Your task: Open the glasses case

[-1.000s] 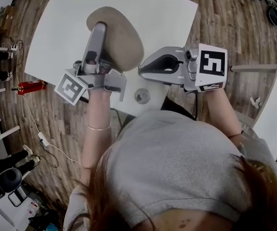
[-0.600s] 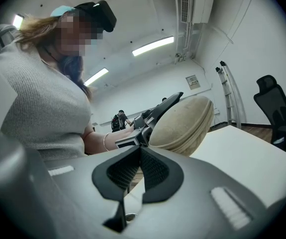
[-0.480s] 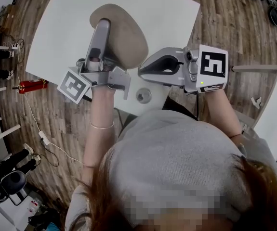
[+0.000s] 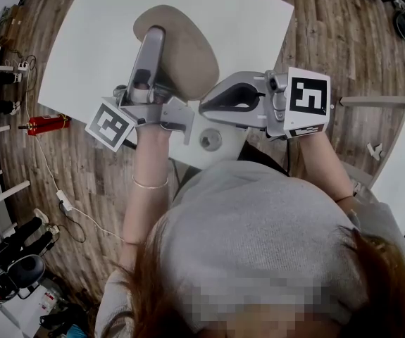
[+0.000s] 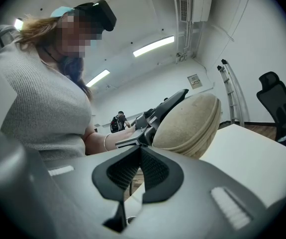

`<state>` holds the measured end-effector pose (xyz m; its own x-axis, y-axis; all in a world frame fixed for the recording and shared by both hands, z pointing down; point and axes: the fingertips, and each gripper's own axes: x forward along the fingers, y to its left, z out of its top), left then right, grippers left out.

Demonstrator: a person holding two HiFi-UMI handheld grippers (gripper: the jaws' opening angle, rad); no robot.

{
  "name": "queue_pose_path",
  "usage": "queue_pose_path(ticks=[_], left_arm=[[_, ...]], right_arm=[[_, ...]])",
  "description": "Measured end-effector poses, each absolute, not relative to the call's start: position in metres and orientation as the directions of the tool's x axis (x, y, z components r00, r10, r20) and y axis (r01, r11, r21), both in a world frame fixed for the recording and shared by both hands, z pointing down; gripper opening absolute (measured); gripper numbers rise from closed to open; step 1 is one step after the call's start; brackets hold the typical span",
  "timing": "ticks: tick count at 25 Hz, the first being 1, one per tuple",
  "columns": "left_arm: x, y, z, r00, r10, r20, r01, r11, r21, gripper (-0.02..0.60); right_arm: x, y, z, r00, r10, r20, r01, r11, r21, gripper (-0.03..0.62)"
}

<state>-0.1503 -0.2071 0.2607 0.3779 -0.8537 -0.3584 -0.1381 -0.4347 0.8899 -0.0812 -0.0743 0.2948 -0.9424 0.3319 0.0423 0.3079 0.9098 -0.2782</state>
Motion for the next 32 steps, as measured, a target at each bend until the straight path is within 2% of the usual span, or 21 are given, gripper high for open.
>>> queue_pose_path(ticks=[10,16,20,26,28,30,31,32], left_arm=[[-0.151,-0.207,0.265,0.391,-0.859,-0.331,-0.168,-0.420,0.892,0.313],[-0.156,-0.206,0.270,0.368,-0.861,-0.352,-0.139,-0.425,0.895,0.313],[-0.156,-0.206,0.273,0.375,-0.853,-0.363,-0.108,-0.429,0.897,0.311],[-0.144,-0.204,0.285,0.388,-0.849,-0.358,-0.118,-0.431,0.895,0.302],[-0.144,-0.203,0.287,0.393,-0.845,-0.362,-0.113,-0.435,0.893,0.301],[-0.141,-0.201,0.287,0.404,-0.836,-0.370,-0.101,-0.443,0.891,0.301],[-0.138,-0.200,0.287,0.412,-0.831,-0.375,-0.093,-0.447,0.889,0.301],[-0.135,-0.199,0.288,0.420,-0.825,-0.379,-0.085,-0.451,0.888,0.301]], right_arm=[[-0.090,-0.068,0.296,-0.939,0.335,0.080,0.309,0.922,-0.233,0.005],[-0.089,-0.071,0.292,-0.957,0.268,0.110,0.245,0.952,-0.185,0.019],[-0.072,-0.074,0.289,-0.952,0.267,0.150,0.242,0.956,-0.167,0.157],[-0.032,-0.120,0.290,-0.978,0.142,0.154,0.113,0.977,-0.182,0.160],[-0.028,-0.138,0.291,-0.989,0.072,0.129,0.043,0.976,-0.216,0.209],[-0.033,-0.152,0.297,-0.995,0.003,0.103,-0.030,0.948,-0.316,0.292],[-0.038,-0.155,0.303,-0.996,-0.010,0.094,-0.045,0.926,-0.375,0.346],[-0.044,-0.155,0.310,-0.996,-0.009,0.090,-0.046,0.903,-0.428,0.366]])
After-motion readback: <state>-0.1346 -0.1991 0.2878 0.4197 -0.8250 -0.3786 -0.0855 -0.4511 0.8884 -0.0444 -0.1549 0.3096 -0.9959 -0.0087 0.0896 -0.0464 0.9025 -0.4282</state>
